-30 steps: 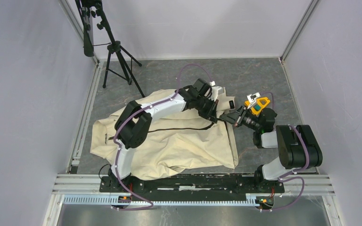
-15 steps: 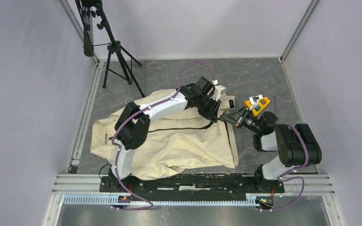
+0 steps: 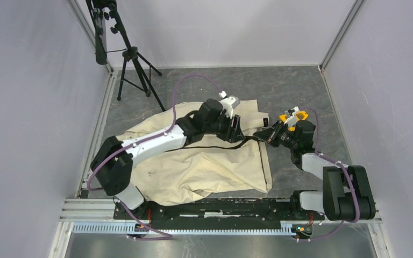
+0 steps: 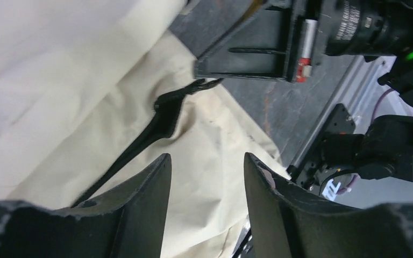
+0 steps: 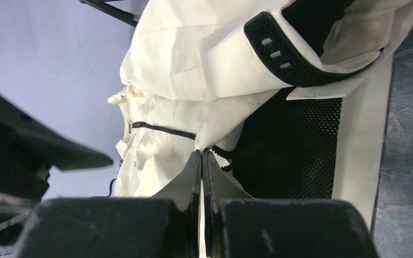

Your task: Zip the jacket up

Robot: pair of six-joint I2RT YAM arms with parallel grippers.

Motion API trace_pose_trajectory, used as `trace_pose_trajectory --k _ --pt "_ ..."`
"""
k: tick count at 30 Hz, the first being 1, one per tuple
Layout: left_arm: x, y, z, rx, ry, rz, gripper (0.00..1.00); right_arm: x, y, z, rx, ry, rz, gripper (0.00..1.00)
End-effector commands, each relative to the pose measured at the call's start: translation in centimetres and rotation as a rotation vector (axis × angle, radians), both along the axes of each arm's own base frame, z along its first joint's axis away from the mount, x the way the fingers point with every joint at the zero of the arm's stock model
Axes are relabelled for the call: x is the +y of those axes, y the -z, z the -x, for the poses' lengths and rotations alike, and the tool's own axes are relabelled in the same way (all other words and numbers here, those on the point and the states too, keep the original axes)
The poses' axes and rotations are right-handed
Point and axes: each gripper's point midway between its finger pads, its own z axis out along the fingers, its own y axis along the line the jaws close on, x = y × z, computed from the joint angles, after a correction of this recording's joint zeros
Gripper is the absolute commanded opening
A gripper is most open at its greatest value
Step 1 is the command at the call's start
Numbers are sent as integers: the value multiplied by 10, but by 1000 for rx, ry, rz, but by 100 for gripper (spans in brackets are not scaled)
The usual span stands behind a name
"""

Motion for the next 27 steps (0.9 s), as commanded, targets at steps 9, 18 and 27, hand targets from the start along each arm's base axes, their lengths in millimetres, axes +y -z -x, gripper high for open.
trace_pose_trajectory --k 9,18,27 --pt "-40 -24 16 -630 71 235 68 -15 2 -16 201 72 130 0" --pt "-58 8 5 -1078 138 60 89 -14 -9 -23 294 113 80 0" --pt "-78 14 -21 -1369 -19 -144 96 -14 -5 -20 385 146 51 0"
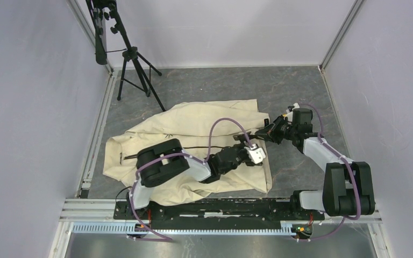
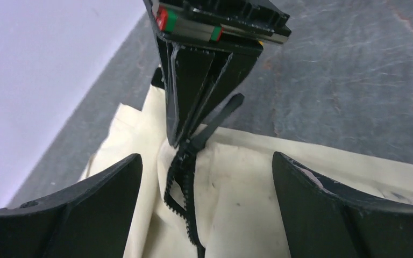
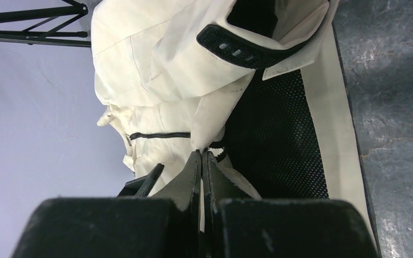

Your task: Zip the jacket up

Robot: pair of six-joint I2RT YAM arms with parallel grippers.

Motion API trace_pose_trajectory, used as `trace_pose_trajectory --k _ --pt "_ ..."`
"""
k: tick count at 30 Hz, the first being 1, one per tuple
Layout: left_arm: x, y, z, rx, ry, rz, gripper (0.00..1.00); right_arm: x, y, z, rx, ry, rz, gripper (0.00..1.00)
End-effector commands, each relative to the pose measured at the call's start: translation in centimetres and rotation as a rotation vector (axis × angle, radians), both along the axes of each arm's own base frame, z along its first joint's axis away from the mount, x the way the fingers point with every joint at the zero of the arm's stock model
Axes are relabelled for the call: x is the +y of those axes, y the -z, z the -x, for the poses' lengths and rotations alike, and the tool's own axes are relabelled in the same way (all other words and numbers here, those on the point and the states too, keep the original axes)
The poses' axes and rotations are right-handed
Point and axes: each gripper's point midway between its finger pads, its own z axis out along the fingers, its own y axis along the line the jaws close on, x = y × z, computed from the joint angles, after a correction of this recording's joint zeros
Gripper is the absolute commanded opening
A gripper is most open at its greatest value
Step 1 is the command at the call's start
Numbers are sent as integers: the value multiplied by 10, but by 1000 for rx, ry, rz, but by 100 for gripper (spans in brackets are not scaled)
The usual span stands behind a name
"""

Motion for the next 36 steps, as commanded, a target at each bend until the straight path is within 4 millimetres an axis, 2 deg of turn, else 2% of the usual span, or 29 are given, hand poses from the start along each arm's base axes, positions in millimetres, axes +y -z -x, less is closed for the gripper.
trace_pose_trajectory --k 1,5,12,20,23,27,33,36 --pt "-9 -46 -23 -261 -132 48 96 -1 -11 -8 10 39 -10 0" --pt "-23 -39 -22 -243 -104 -1 94 -1 -14 -11 11 58 -14 0" --pt "-26 -31 -31 -250 -151 -28 93 4 -18 -12 11 51 -55 0" --pt "-32 -19 -27 -222 -111 -84 93 4 -21 -13 6 53 -57 0" --pt "-33 -17 -38 -233 -170 -101 94 3 -20 -12 14 59 -48 0" --pt "-31 -20 -50 -269 -268 -114 93 2 -20 -13 17 72 -47 0" --pt "-28 -23 -47 -251 -267 -97 87 1 -23 -15 12 75 -39 0" --pt "-20 -28 -43 -252 -279 -60 87 0 -22 -15 15 80 -38 0"
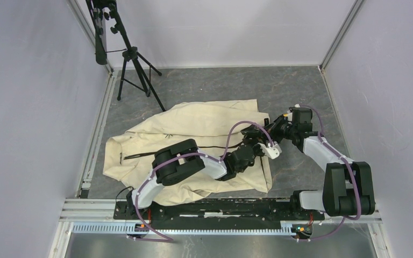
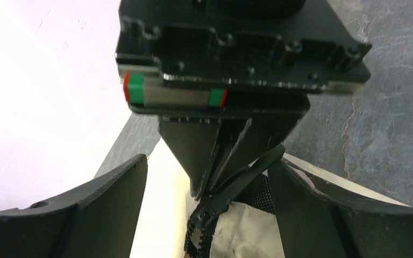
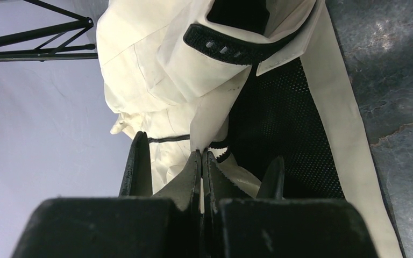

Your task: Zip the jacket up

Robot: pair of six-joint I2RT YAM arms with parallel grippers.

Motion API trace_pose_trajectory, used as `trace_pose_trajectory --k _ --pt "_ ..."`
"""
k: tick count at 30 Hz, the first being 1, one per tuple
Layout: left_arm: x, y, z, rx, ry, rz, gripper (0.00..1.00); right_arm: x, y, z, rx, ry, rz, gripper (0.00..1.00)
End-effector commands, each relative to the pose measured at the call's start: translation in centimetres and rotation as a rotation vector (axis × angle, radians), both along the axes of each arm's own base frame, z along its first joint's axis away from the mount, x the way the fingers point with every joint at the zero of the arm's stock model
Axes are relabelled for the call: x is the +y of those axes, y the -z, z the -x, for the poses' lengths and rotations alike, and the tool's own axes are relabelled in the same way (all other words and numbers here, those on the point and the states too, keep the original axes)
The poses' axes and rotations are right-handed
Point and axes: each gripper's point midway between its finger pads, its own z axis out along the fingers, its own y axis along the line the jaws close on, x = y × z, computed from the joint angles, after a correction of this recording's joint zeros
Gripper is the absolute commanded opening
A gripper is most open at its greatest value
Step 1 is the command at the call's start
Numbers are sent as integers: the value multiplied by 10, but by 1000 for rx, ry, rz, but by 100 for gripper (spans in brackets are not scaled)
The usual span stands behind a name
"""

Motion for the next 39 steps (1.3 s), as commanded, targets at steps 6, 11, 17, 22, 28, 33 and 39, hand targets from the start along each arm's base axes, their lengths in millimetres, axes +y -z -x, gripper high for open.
trace_pose_trajectory --k 6,11,17,22,28,33,39 --pt "19 -41 3 -70 -72 160 83 -2 -18 -14 -57 27 2 0" --pt "28 -52 7 -60 -80 229 77 -1 -19 -16 -68 22 0 0" --pt "34 -62 13 -2 -59 319 70 -3 -20 -17 -90 18 17 0" --pt "32 -70 21 50 -12 359 81 0 -22 -19 -112 -18 19 0" --pt "26 -71 43 244 126 408 93 -2 -23 -21 -172 -63 63 0" --pt "51 -78 37 466 110 568 90 1 -26 -21 -226 -93 53 0" --pt "76 -74 35 632 45 691 85 1 -23 -20 -213 -103 52 0"
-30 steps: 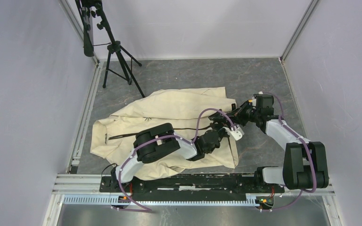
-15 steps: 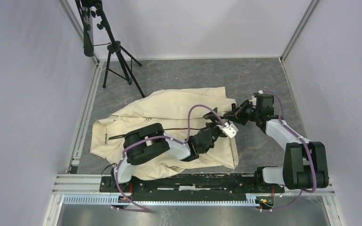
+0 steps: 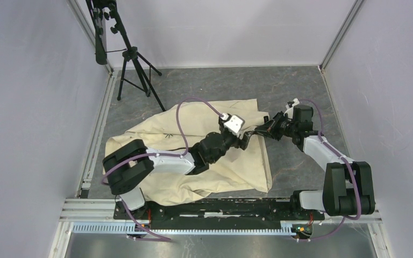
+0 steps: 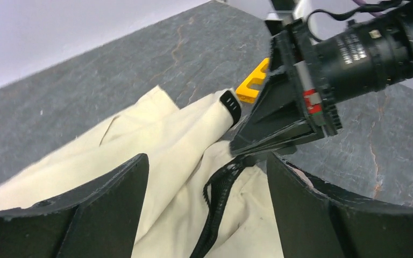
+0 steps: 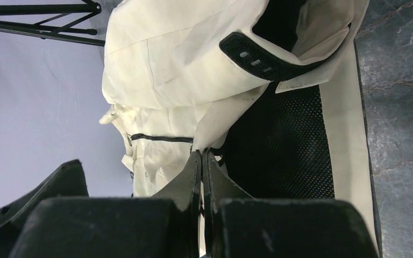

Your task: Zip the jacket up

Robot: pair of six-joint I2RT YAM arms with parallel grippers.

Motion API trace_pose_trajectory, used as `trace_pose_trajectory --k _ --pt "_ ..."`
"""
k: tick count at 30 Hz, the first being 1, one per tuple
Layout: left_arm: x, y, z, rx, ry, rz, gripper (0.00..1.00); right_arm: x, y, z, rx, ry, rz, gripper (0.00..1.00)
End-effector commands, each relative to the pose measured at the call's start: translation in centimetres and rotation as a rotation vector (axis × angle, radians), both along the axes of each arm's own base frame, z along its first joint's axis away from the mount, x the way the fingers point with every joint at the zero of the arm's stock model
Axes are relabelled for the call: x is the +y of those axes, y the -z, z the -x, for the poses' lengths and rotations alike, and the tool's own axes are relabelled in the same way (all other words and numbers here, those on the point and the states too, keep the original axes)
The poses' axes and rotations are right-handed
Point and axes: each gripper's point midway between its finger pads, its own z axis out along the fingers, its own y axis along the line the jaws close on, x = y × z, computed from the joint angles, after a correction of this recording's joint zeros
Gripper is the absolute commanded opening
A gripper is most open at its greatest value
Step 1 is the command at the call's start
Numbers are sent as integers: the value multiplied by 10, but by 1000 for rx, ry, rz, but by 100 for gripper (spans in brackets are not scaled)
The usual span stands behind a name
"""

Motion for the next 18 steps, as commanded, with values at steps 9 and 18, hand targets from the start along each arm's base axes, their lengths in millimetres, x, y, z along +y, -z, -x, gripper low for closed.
trace_pose_trajectory --k 9,18 --pt "-24 10 19 97 165 -76 83 1 -9 -8 -44 -12 -15 0" --pt "-49 35 12 -24 229 -282 78 2 -7 -8 -25 -13 -23 0"
